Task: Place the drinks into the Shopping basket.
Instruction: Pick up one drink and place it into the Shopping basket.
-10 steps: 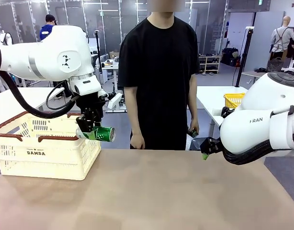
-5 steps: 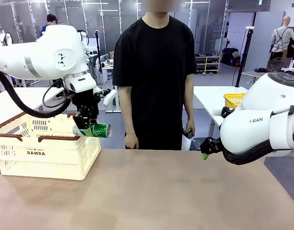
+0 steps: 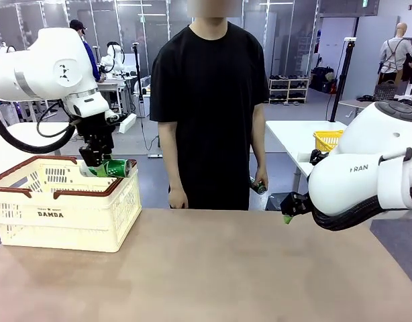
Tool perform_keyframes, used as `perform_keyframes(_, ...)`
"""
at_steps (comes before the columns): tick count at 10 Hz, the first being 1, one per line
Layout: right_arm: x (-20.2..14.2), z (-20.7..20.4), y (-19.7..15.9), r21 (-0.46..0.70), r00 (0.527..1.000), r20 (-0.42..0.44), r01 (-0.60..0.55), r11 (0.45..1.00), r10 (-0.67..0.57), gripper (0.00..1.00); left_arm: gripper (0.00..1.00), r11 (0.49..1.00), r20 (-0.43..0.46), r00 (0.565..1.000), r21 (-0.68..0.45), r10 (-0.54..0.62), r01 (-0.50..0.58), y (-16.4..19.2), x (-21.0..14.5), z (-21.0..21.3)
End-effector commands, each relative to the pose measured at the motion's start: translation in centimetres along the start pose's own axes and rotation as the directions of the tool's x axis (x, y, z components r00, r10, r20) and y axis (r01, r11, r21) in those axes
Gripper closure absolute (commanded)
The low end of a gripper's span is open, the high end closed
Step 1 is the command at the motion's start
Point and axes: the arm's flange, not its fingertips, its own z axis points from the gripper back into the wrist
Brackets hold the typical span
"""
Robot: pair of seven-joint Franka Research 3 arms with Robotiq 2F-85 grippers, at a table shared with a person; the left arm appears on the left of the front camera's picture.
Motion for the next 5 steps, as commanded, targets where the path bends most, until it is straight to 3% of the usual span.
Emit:
perform_keyframes(1,0.0,-0.1,-0.1,0.003,1.000,-0.002,0.003,1.000,-0.003,0.00,0.42,0.999,-0.027,0.999,-0.035,0.034,-0.035,3.3,-3.0,-0.2)
perform_keyframes(5,0.0,-0.1,-0.1,0.003,1.000,-0.002,0.003,1.000,-0.003,0.00,0.42,0.999,0.001,0.999,-0.018,0.048,-0.048,5.4,-8.1,-2.1)
